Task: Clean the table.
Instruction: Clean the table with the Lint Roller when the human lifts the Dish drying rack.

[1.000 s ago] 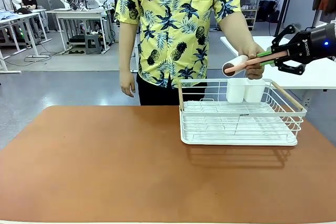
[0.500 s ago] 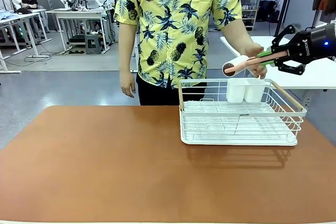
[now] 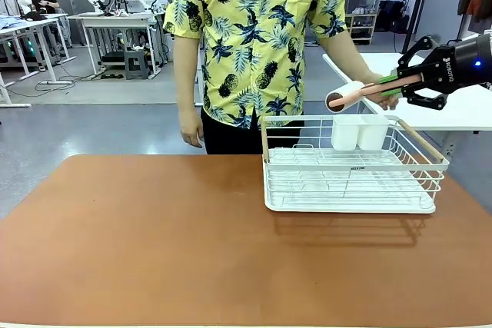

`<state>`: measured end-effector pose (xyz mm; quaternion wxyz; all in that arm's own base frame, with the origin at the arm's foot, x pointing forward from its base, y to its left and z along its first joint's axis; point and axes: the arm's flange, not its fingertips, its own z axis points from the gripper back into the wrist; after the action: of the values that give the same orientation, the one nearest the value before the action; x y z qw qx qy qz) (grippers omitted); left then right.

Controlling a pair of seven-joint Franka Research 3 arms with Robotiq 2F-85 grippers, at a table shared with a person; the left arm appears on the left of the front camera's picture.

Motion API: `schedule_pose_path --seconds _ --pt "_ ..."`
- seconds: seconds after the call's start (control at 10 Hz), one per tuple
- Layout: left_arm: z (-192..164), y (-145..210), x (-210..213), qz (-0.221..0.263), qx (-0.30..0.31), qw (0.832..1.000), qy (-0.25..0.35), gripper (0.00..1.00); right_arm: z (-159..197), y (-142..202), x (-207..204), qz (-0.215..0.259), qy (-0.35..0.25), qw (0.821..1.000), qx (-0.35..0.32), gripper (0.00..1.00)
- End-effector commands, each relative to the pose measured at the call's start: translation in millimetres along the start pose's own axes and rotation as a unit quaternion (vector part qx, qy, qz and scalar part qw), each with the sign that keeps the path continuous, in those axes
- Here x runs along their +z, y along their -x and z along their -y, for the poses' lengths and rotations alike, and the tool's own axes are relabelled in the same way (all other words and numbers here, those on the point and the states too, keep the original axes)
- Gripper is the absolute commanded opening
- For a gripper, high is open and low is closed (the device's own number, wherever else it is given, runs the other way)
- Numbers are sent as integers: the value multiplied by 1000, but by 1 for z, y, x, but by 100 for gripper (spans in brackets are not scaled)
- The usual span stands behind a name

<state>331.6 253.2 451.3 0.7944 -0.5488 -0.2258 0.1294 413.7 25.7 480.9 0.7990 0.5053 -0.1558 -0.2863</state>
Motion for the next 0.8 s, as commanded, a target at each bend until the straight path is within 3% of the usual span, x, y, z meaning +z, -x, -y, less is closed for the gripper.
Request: schedule_pose_path --seconds 0.0,0.7 --pt "0 -1 3 3 -7 1000 13 100 -1 1 0 -1 -2 1000 0 0" --pt "0 -1 3 3 -7 1000 13 100 -1 1 0 -1 -2 1000 0 0"
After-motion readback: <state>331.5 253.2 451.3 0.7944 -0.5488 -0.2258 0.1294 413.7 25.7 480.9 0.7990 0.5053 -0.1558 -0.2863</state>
